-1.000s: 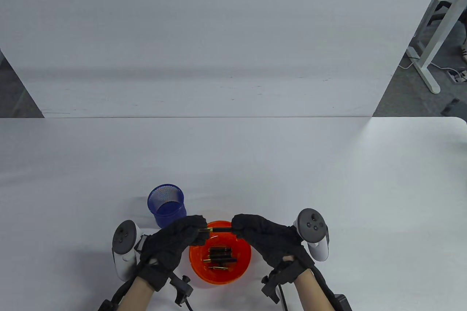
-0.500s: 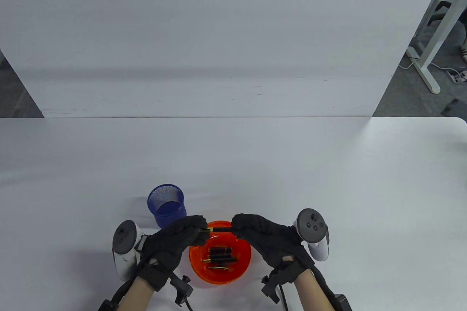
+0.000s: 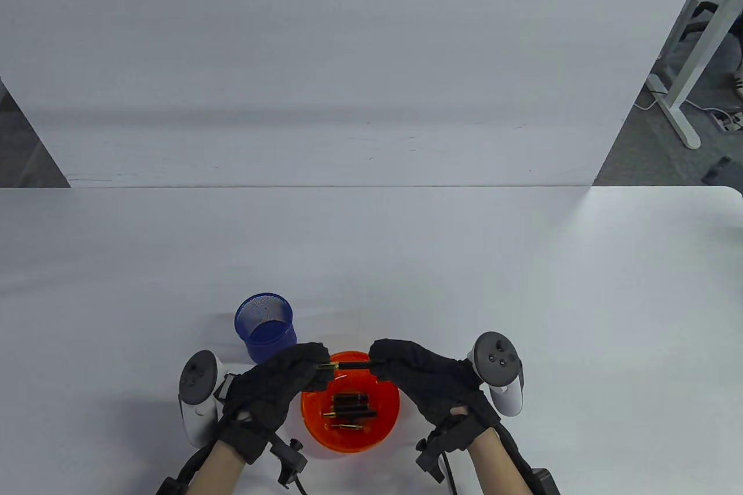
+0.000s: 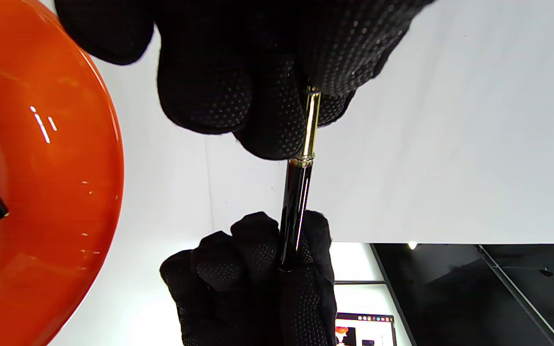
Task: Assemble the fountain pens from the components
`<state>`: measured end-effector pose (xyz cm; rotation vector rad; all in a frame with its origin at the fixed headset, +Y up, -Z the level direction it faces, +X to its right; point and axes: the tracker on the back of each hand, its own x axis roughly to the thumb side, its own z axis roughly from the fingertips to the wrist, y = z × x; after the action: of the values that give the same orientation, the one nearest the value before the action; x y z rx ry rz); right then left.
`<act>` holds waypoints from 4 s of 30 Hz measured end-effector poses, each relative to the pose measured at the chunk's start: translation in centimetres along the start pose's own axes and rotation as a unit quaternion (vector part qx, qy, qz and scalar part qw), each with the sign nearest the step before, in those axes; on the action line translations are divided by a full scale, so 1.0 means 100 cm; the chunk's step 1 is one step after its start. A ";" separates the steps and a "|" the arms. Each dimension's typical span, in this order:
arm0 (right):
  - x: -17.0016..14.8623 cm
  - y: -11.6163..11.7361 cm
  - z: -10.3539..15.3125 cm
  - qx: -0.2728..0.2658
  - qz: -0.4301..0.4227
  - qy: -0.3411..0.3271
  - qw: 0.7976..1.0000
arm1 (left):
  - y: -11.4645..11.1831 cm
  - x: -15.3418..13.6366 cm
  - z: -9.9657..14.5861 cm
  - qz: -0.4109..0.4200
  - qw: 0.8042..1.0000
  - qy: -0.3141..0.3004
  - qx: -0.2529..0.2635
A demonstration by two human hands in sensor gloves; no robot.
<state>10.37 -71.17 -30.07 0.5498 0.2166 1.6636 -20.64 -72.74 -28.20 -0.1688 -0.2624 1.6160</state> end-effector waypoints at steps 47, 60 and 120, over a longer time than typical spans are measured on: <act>0.001 0.000 0.000 -0.001 0.000 0.002 1.000 | -0.001 -0.001 0.000 0.005 1.000 0.003 -0.005; 0.002 0.001 0.000 0.000 0.001 0.001 1.000 | -0.001 -0.001 0.000 0.004 1.000 0.003 -0.005; -0.001 -0.001 0.000 0.000 0.000 0.002 1.000 | -0.002 -0.001 -0.001 0.006 1.000 0.002 -0.009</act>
<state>10.42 -71.22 -30.11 0.5459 0.2192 1.6645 -20.47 -72.85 -28.23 -0.1883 -0.2743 1.6249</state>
